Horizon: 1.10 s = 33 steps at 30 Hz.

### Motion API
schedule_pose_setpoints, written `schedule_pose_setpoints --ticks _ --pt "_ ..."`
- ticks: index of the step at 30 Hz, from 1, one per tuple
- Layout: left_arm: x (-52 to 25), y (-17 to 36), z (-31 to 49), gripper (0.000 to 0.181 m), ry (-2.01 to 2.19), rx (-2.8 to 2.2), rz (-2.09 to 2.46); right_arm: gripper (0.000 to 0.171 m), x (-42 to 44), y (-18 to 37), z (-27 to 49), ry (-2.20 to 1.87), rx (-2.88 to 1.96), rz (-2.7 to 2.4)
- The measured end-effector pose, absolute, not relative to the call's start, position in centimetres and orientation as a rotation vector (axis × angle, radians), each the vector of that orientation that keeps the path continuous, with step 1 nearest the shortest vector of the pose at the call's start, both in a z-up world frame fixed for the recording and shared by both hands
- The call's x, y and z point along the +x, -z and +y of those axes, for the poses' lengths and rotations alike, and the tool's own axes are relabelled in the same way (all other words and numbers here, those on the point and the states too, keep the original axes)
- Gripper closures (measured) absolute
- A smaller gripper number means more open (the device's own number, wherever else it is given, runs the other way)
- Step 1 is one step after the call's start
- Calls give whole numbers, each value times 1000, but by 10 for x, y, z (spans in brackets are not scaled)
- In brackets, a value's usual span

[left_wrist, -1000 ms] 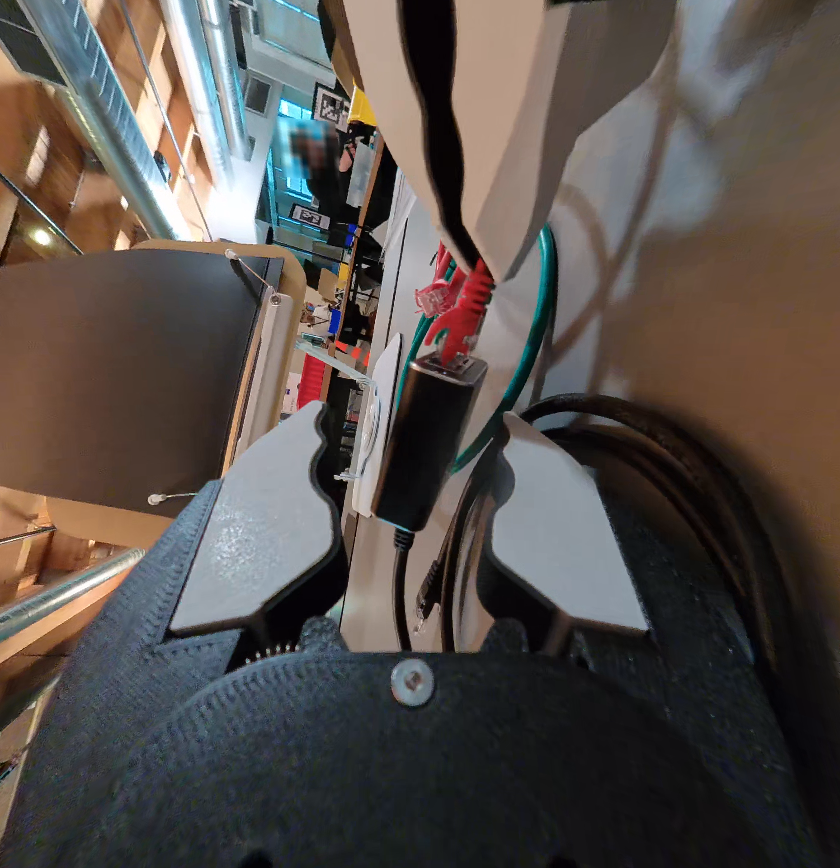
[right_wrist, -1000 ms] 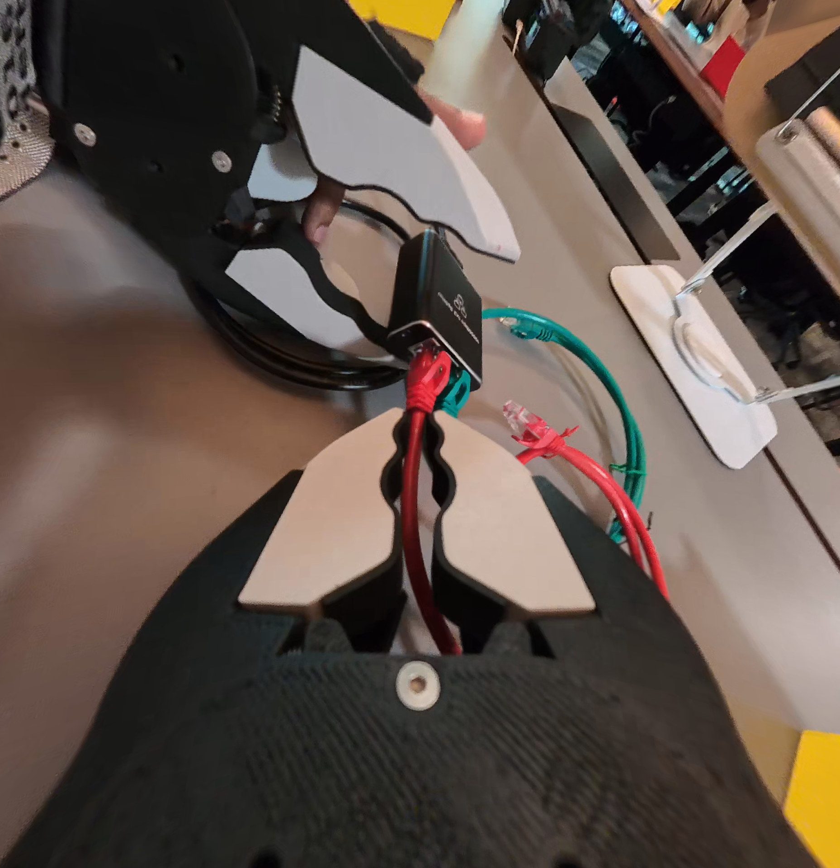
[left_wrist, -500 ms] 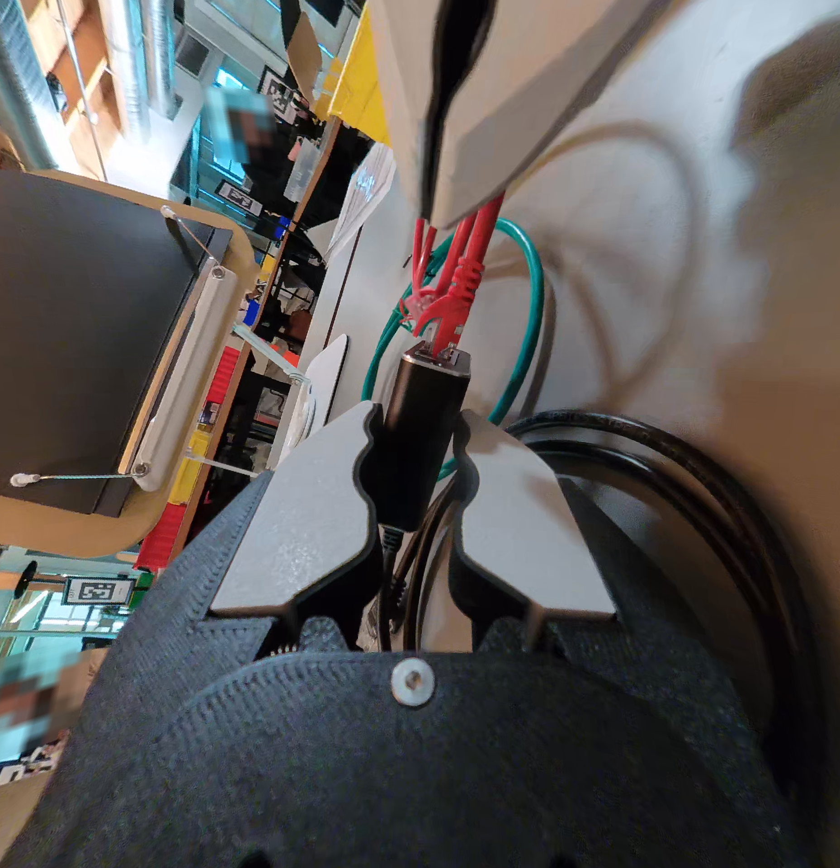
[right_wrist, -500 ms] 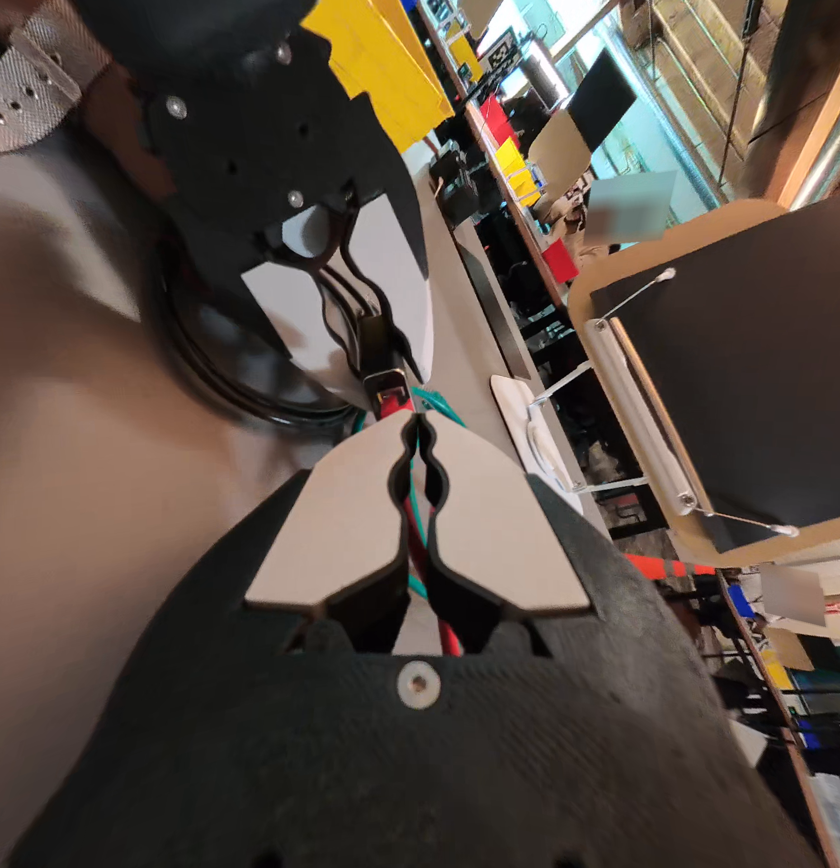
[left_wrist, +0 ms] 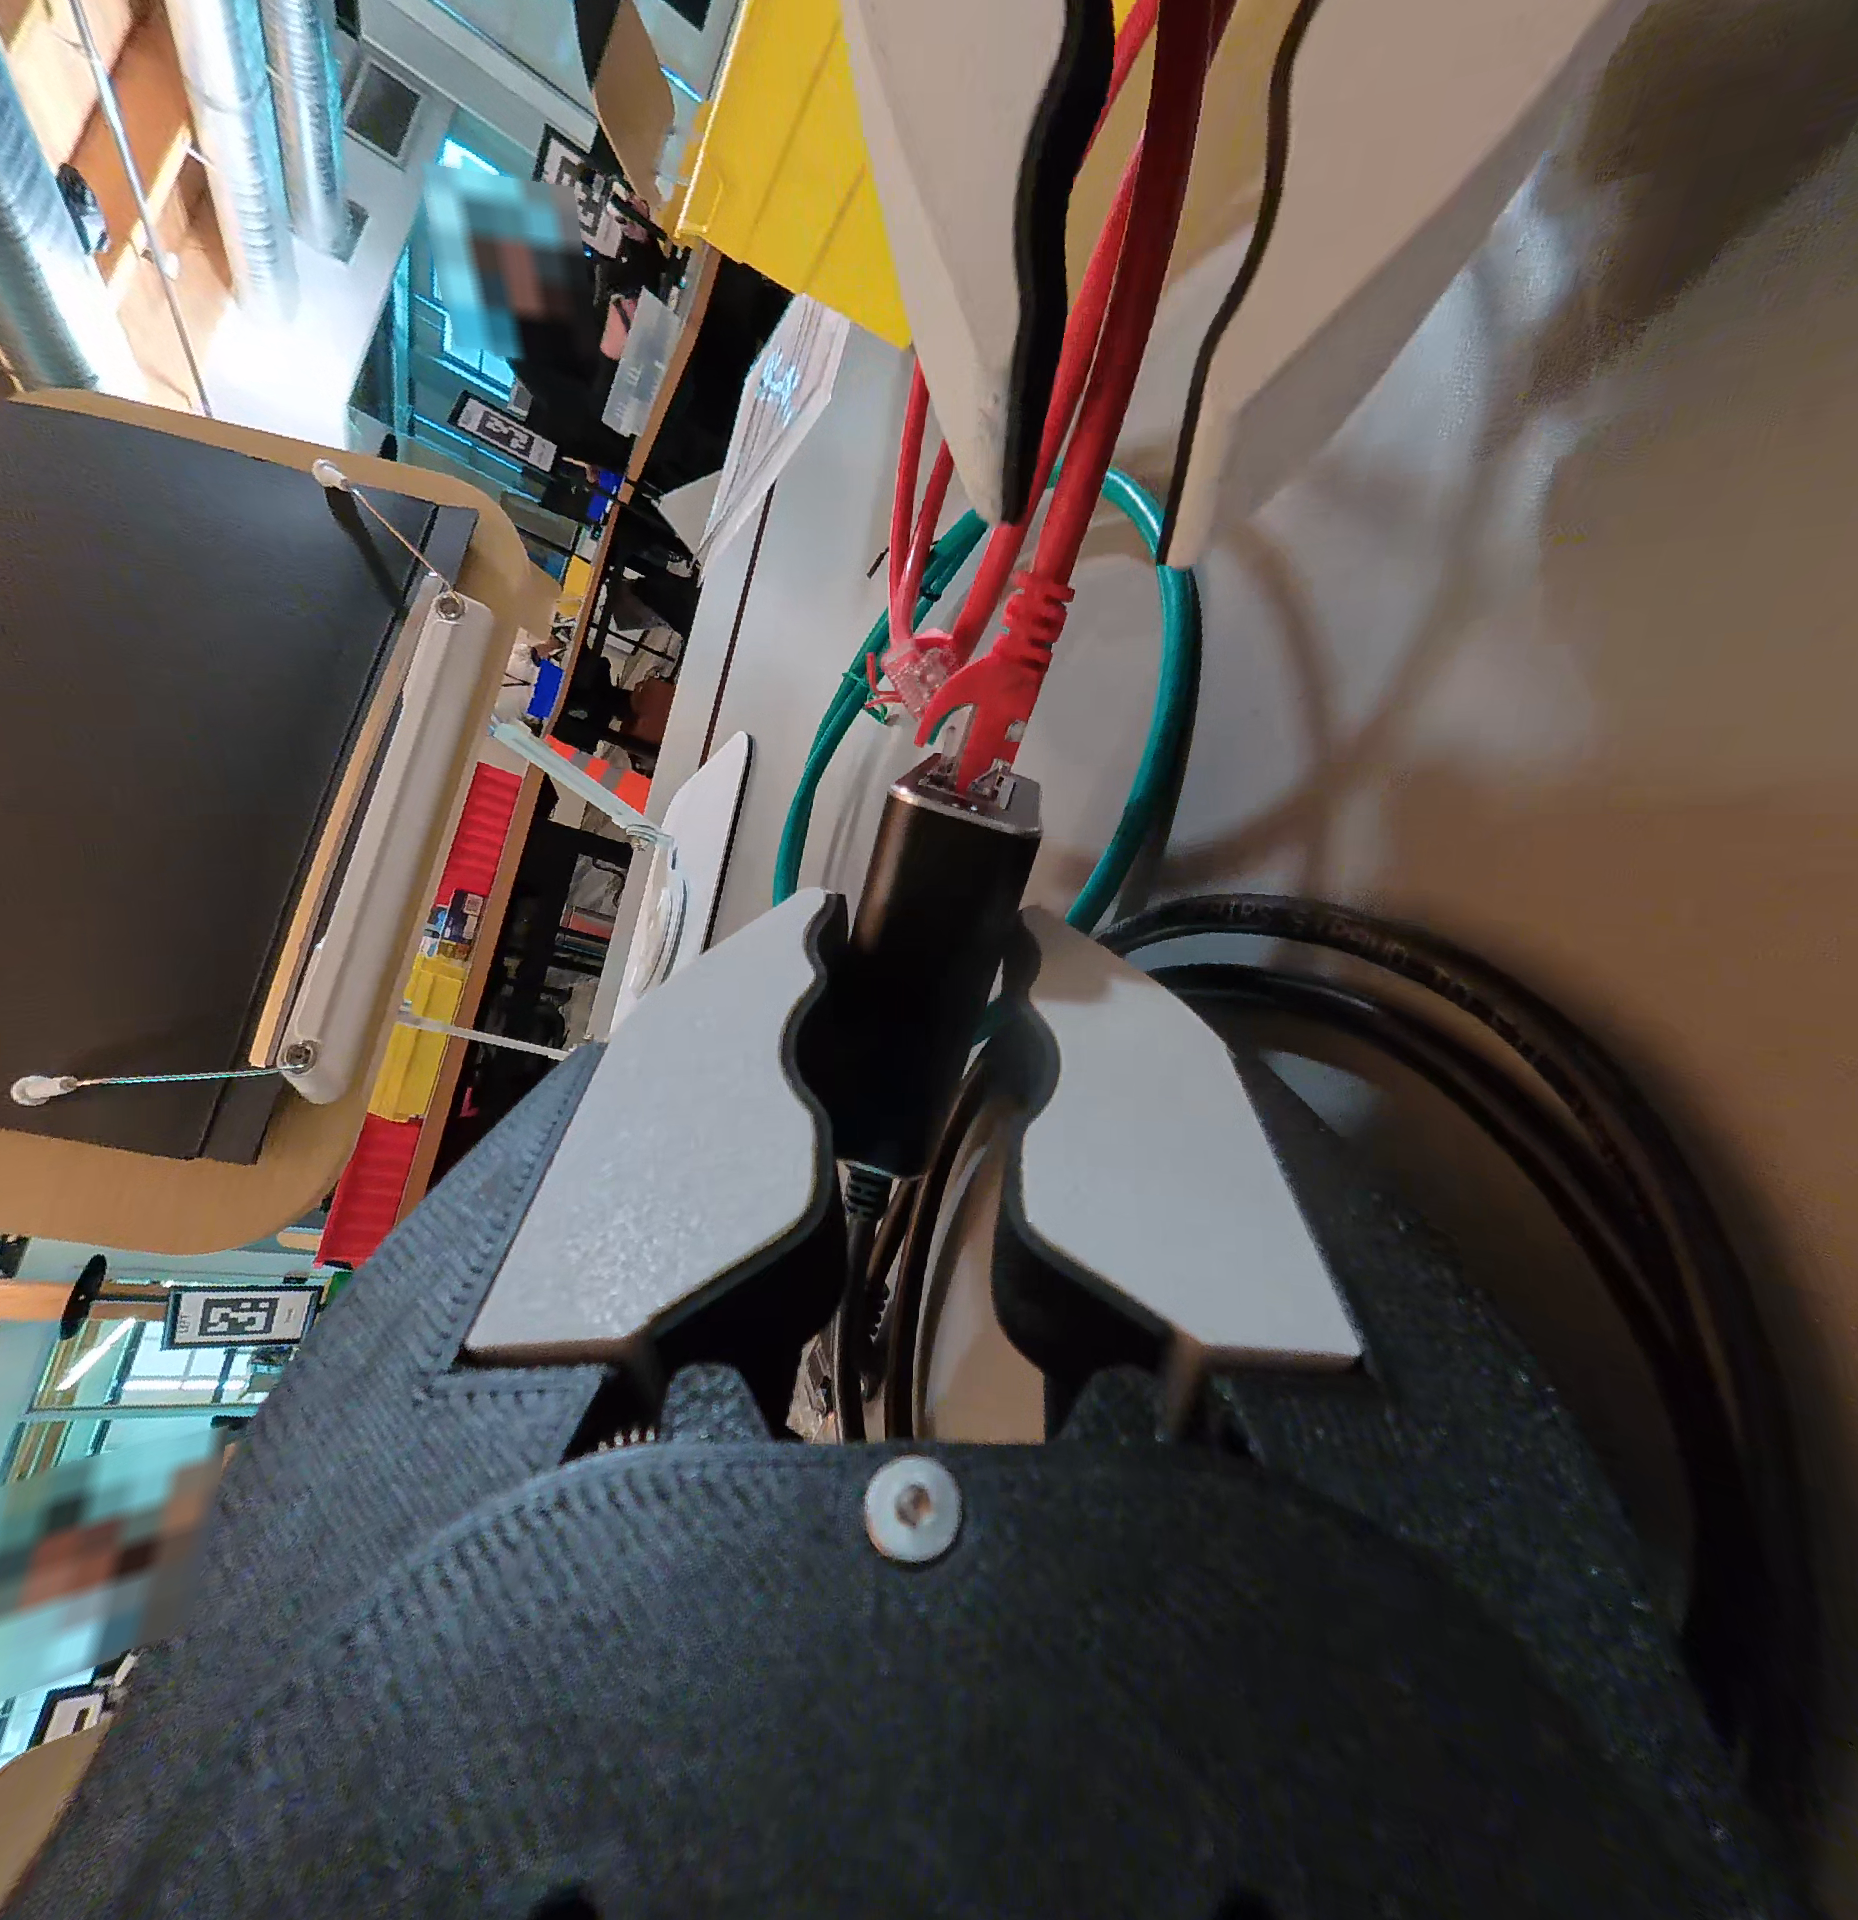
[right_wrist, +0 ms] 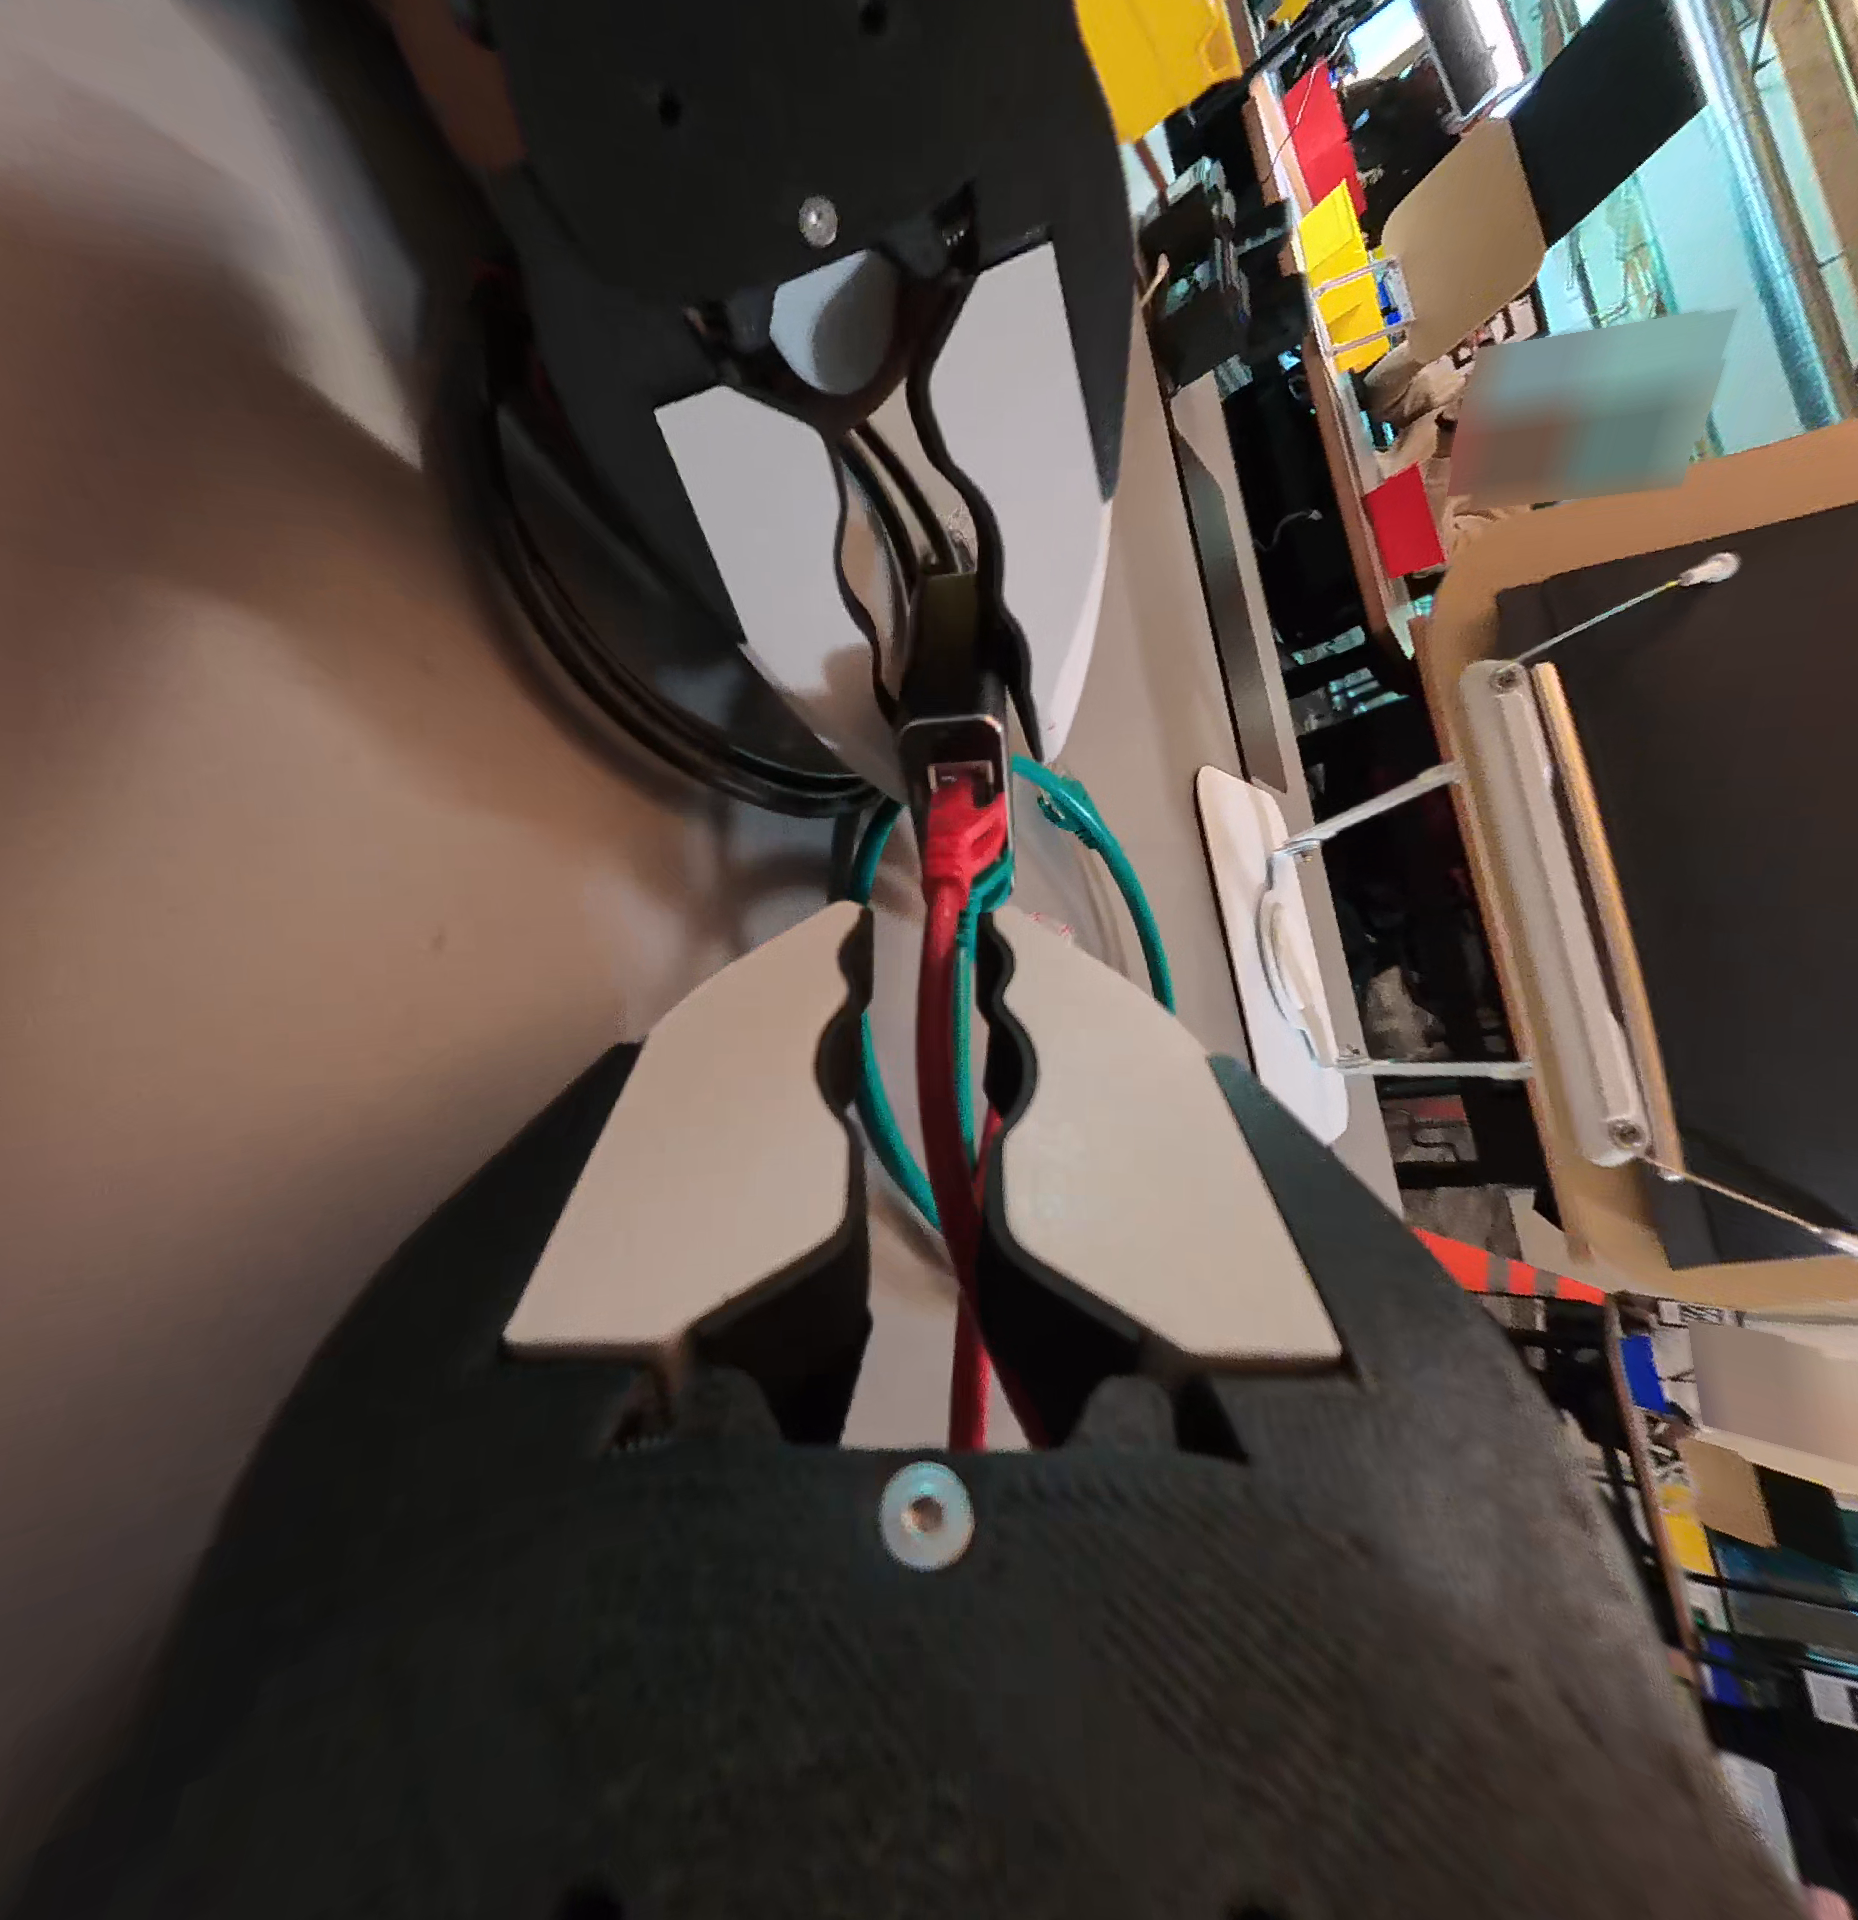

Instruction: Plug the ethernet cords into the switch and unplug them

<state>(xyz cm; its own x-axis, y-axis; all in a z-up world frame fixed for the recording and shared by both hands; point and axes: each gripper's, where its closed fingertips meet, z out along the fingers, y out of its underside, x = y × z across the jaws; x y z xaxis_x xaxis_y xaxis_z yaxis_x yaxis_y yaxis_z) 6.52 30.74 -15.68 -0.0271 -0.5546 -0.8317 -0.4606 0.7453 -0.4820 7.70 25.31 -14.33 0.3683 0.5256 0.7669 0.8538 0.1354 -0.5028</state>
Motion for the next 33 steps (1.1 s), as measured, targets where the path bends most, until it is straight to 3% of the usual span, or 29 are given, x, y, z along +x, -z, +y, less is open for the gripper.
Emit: schedule_pose_setpoints --ticks 4,33 --pt "65 157 307 154 91 -818 1665 165 74 141 255 390 -1504 -1280" --pt "65 158 309 158 146 -879 1694 166 55 128 269 193 -1484 -1285"
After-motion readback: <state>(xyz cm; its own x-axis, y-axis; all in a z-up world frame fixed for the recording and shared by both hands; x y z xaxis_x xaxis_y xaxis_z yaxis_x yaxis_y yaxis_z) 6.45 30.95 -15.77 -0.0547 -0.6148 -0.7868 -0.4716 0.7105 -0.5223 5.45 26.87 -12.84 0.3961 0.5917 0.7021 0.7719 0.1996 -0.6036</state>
